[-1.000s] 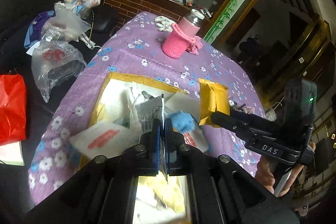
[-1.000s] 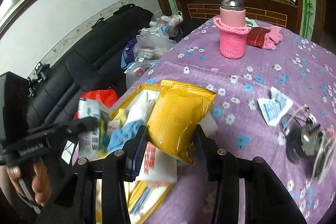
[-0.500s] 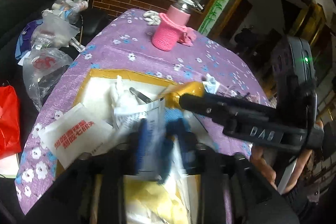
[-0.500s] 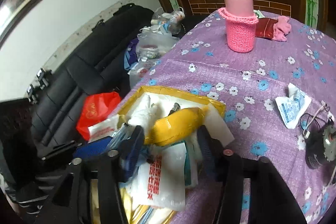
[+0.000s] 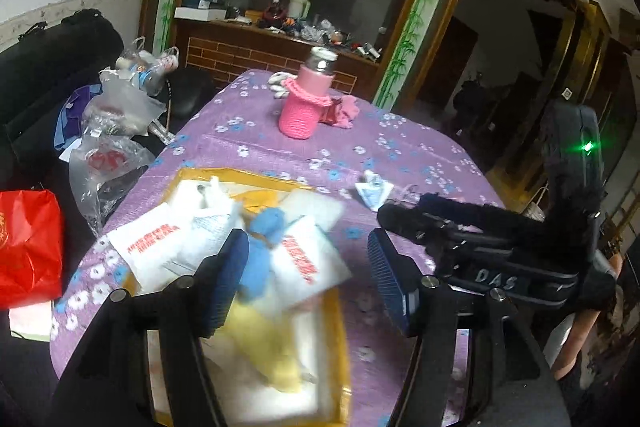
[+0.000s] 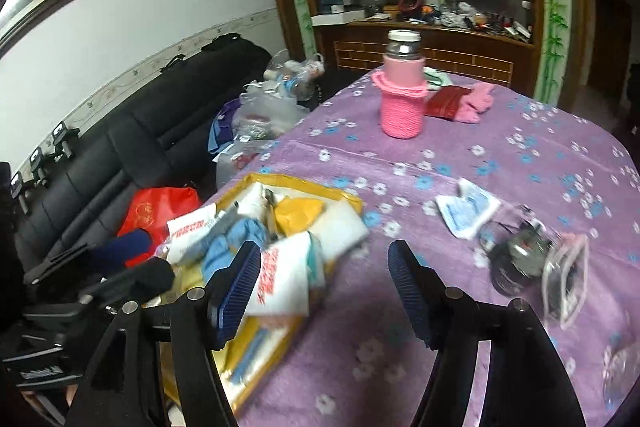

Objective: Organize soft objects
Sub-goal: 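Carry both packets over the tray and open both tools to drop them, then grasp the clear cartoon-print pouch with the right tool while the left tool grasps the white desiccant packet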

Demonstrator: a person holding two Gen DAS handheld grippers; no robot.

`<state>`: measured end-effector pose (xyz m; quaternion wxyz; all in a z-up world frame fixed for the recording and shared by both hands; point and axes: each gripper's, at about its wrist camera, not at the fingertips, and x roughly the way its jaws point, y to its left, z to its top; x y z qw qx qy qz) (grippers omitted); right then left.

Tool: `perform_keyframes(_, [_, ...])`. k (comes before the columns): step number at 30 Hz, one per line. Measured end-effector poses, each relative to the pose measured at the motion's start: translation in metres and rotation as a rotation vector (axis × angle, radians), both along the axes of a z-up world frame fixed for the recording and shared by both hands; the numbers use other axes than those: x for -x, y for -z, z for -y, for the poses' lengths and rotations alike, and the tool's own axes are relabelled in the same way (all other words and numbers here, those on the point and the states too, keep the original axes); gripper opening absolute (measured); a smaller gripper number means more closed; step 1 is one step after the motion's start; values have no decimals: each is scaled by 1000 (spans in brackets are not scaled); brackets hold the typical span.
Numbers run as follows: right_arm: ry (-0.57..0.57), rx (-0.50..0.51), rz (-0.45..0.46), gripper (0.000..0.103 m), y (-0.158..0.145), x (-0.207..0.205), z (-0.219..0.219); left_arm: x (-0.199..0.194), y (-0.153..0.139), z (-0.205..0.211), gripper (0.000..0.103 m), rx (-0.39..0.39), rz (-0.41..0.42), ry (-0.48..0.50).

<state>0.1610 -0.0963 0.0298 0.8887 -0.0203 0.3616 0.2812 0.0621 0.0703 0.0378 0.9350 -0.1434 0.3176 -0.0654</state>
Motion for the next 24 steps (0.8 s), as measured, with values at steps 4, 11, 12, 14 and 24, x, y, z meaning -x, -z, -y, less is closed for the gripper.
perform_keyframes(4, [35, 0, 12, 67, 1, 14, 28, 8, -9, 22, 61, -12, 12, 23])
perform_keyframes(11, [100, -22, -4, 67, 3, 27, 80, 3, -9, 64, 61, -30, -16, 83])
perform_keyframes(12, [107, -24, -7, 67, 3, 28, 87, 2, -8, 70, 61, -31, -22, 90])
perform_keyframes(14, [121, -31, -7, 67, 3, 29, 100, -1, -7, 80, 61, -39, -29, 102])
perform_keyframes(24, [154, -122, -79, 71, 27, 6, 172, -12, -5, 121, 61, -42, -67, 172])
